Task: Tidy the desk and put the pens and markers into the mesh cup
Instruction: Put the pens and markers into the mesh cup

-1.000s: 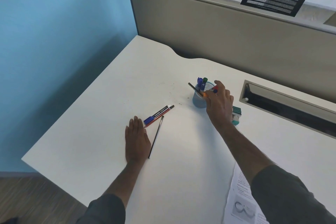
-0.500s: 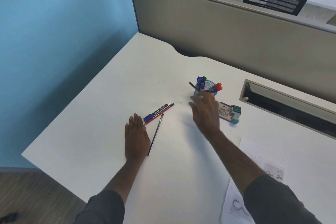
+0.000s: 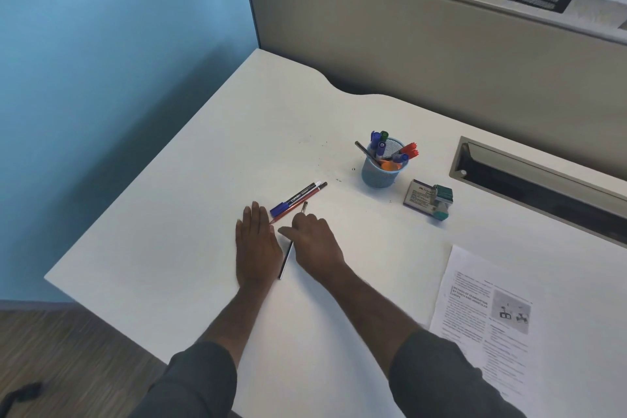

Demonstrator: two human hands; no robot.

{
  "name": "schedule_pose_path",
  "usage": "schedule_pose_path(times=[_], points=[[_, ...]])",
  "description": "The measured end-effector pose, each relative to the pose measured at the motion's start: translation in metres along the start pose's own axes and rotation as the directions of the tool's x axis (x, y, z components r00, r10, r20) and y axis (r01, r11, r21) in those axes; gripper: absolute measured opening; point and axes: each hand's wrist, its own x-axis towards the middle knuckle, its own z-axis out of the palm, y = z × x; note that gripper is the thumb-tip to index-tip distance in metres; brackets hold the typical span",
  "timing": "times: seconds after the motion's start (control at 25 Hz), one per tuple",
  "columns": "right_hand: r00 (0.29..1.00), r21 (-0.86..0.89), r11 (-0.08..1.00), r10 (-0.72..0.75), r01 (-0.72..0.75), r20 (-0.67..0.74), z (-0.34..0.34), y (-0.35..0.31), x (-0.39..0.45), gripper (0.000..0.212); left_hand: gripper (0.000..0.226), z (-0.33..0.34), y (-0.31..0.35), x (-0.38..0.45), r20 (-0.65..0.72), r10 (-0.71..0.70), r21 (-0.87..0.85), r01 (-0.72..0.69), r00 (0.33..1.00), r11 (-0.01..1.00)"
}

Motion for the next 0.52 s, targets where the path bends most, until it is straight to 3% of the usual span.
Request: schedule_pose_path(times=[0.28, 0.52], points=[[0.993, -0.04, 0.996, -0.079, 0.083, 0.084, 0.0, 0.012, -0.02, 0.03, 0.046, 0.003, -0.002, 0.001, -0.005, -0.013, -0.023, 0.013, 1.0, 1.0], [0.995, -0.091, 0.993, -0.061, 0.068, 0.076, -0.007, 0.029, -0.025, 0.038, 0.047, 0.004, -0.001, 0.002, -0.01, -0.022, -0.009, 0.021, 1.0, 1.0]])
